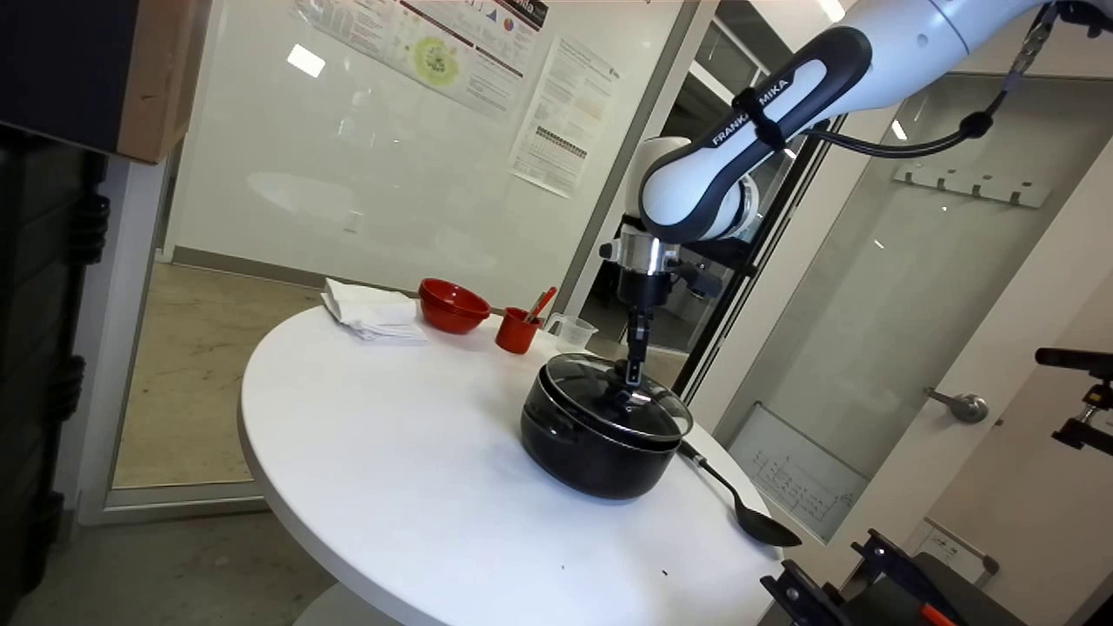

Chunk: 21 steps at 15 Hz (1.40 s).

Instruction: Remove the black ladle from the black pot and put it on the table, put the lid on the black pot

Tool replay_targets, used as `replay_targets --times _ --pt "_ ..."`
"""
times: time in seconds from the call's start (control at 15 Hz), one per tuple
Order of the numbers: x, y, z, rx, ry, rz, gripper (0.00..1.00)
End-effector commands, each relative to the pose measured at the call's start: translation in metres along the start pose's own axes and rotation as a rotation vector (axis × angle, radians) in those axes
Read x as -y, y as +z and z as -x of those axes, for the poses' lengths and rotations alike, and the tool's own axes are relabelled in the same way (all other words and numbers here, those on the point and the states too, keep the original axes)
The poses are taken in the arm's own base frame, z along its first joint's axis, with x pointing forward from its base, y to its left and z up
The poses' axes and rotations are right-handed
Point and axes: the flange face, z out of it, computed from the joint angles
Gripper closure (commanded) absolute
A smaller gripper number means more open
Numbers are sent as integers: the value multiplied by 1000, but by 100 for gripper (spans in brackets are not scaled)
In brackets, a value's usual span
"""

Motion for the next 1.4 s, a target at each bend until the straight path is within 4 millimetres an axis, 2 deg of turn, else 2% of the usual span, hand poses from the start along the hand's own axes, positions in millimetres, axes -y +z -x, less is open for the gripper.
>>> replay_targets --times 0.0,0.67,1.33 --pt "2 1 -9 3 -11 5 75" --pt "23 -9 -23 -8 -56 -20 75" --pt "34 -9 0 51 -58 -57 75"
